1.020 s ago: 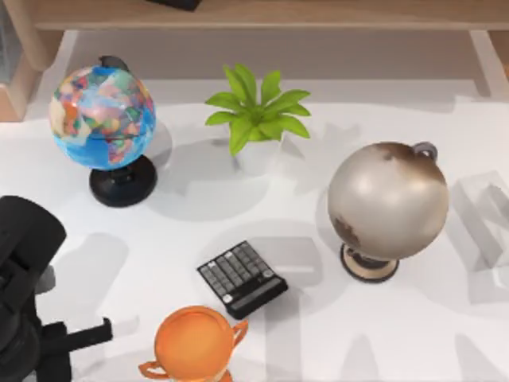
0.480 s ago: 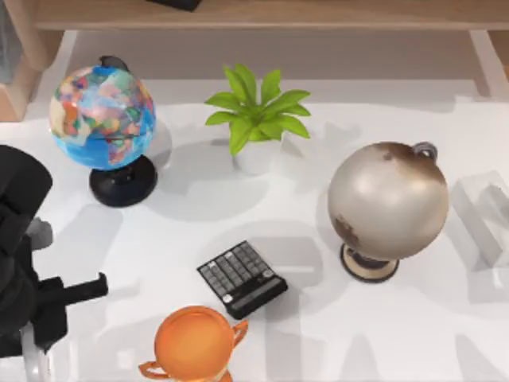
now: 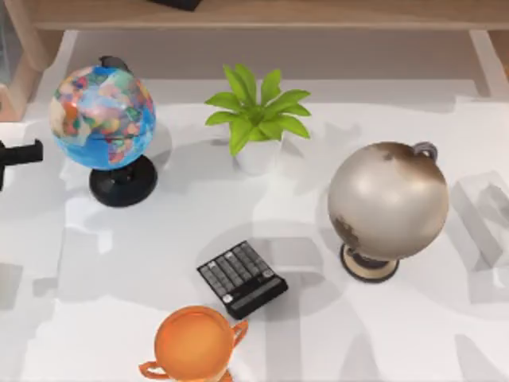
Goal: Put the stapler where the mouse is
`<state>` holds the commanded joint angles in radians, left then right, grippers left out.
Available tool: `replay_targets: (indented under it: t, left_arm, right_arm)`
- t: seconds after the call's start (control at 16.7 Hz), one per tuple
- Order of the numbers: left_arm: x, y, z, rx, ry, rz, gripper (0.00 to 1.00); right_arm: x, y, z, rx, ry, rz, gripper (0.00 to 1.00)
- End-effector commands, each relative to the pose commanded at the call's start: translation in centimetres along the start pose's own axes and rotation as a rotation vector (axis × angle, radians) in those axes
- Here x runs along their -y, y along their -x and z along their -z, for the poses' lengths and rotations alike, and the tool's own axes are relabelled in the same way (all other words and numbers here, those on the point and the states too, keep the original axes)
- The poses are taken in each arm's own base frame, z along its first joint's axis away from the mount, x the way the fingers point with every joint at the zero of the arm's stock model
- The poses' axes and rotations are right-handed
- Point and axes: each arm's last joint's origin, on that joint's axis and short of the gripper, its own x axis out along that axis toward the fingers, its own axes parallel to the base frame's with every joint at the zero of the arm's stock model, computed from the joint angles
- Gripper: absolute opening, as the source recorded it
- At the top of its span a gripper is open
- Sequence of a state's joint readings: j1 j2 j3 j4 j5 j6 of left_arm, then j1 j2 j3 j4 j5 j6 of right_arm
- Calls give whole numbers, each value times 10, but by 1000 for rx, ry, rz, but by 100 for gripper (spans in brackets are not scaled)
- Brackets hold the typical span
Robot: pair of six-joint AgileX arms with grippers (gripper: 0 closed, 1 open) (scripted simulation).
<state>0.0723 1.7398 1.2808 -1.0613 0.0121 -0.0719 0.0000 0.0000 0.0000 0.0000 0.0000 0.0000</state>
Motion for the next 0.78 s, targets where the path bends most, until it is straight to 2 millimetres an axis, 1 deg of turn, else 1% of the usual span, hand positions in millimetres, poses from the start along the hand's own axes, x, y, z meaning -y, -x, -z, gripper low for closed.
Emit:
replay_targets:
  t: [0.18,0.36,0.48,0.6,0.66,0.78]
  left_arm:
    - [-43,-4,-50,-8,-60,-17,0]
    - [-87,-20,-83,-40,-113,-29,0]
    - [-111,-32,-97,-64,-139,-32,0]
    - [-128,-42,-104,-83,-157,-32,0]
    - [-133,-45,-106,-89,-161,-32,0]
    - [-135,-46,-107,-92,-163,-32,0]
  right_arm:
    - [0,0,0,0,0,0,100]
    - [0,0,0,0,0,0,100]
    - [0,0,0,0,0,0,100]
    - [0,0,0,0,0,0,100]
    - [0,0,0,0,0,0,100]
    - [0,0,0,0,0,0,100]
